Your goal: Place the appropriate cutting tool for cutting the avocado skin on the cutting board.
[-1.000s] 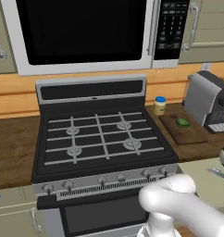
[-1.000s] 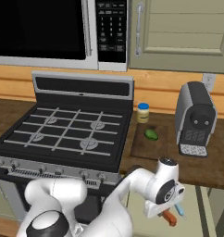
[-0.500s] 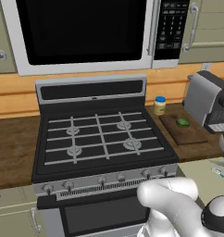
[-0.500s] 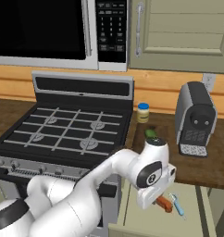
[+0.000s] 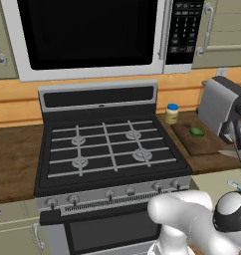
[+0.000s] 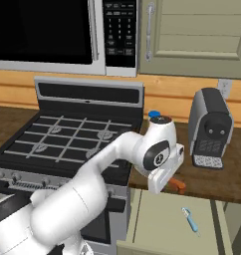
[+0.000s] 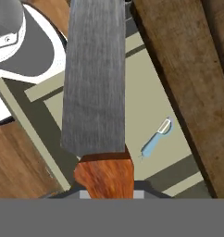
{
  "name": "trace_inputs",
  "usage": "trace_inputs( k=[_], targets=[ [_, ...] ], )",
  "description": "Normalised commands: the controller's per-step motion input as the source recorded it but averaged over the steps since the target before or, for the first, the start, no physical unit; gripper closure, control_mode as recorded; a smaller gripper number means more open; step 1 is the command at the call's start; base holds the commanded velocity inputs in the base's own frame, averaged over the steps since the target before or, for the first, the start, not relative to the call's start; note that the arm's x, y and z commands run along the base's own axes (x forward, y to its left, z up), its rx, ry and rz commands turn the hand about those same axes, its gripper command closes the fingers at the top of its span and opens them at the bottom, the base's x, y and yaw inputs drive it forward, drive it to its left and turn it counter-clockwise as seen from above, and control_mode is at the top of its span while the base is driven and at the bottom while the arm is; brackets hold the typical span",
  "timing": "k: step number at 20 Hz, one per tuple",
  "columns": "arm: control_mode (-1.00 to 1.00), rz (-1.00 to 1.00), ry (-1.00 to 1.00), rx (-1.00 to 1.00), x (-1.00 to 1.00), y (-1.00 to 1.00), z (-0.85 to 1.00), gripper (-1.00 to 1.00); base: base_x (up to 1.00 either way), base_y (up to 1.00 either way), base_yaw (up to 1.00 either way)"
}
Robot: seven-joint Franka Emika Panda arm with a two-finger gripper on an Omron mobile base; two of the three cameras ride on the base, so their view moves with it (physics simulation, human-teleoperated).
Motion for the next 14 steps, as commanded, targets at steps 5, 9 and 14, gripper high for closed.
trace_inputs(
  k=[5,9,14],
  targets=[
    [-1.00,0.06,-0.02,0.00,1.00,0.00,0.06,1.00,0.00,0.00,0.00],
    [-1.00,0.02,0.00,0.00,1.00,0.00,-0.08,1.00,0.00,0.00,0.00],
    [-1.00,0.01,0.00,0.00,0.70,0.00,-0.34,1.00,0.00,0.00,0.00]
  ],
)
